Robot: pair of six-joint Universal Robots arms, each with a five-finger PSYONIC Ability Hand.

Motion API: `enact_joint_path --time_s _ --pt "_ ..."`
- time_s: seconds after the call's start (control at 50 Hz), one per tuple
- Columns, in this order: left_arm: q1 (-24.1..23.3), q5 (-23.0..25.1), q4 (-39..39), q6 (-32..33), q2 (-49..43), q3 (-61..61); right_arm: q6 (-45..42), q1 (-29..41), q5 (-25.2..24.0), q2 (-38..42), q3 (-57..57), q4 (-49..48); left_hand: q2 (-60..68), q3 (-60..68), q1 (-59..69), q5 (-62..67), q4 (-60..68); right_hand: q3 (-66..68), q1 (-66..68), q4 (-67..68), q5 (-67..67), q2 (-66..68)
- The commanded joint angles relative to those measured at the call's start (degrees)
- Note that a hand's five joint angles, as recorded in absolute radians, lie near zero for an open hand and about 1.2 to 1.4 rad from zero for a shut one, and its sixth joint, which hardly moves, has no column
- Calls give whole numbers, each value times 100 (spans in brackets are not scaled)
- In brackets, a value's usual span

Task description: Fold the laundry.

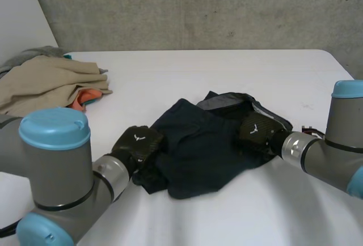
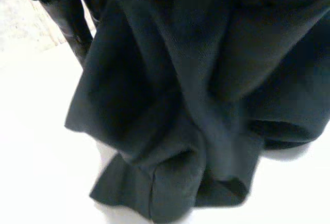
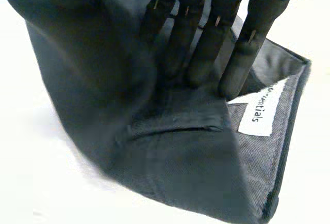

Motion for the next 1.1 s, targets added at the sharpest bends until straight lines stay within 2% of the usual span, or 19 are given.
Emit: enact_joint_path --time_s 0.02,0.2,0.3,0.42,0.52,0.58,0.68,0.74,0.86,0.88,0.9,0.94,1.0,1.1 --pt "5 32 -56 50 6 462 494 96 21 -301 -76 -206 2269 2356 2319 2370 2298 1795 2833 1795 1908 1734" --pt "251 322 -197 -442 1613 655 1636 -71 12 -1962 -629 523 2269 2356 2319 2370 2298 1795 2833 1795 1908 1734" --pt "645 488 -320 -1284 2360 953 2628 -291 -180 -2674 -1392 1146 2269 2356 2319 2370 2298 1795 2833 1795 1908 1734" --pt "989 980 -478 -2217 2459 1253 3350 -326 -375 -2886 -1956 1218 2269 2356 2319 2370 2298 1795 2833 1795 1908 1734" --pt "1235 1166 -496 -2648 1811 1437 3483 138 -270 -2449 -2062 1095 2269 2356 2319 2370 2298 1795 2833 1795 1908 1734" --pt "1306 1122 -522 -2657 1318 1569 3465 324 -111 -2105 -2062 1025 2269 2356 2319 2370 2298 1795 2833 1795 1908 1734" --pt "1490 964 -663 -2508 8 2113 3518 693 310 -1262 -2089 630 2269 2356 2319 2370 2298 1795 2833 1795 1908 1734" --pt "1613 876 -838 -2447 -614 2551 3641 1114 766 -551 -2159 8 2269 2356 2319 2370 2298 1795 2833 1795 1908 1734" --pt "1816 577 -1111 -2376 -1355 3379 4220 1554 1374 207 -2282 -1004 2154 2241 2205 2255 2183 1795 2833 1795 1908 1734" --pt "1833 551 -1146 -2385 -1408 3476 4308 1607 1427 286 -2291 -1101 1371 1458 1421 1471 1399 1510 2548 1510 1622 1449" --pt "1851 542 -1233 -2394 -1452 3616 4440 1738 1497 374 -2308 -1154 -552 -465 -502 -451 -524 -2756 -1718 -2757 -2644 -2817" --pt "1851 577 -1374 -2376 -1418 3661 4406 1827 1550 401 -2300 -1059 -1995 -1909 -1945 -1895 -1967 -5205 -4167 -5205 -5092 -5266" --pt "1851 560 -1769 -2298 -1033 3399 4222 1801 1699 200 -2300 -665 -3091 -3004 -3041 -2990 -3063 -5205 -4167 -5205 -5092 -5266" --pt "1886 419 -1622 -1946 -197 2652 4151 1476 1779 -328 -2300 -268 -3566 -3479 -3515 -3465 -3537 -5205 -4167 -5205 -5092 -5266"
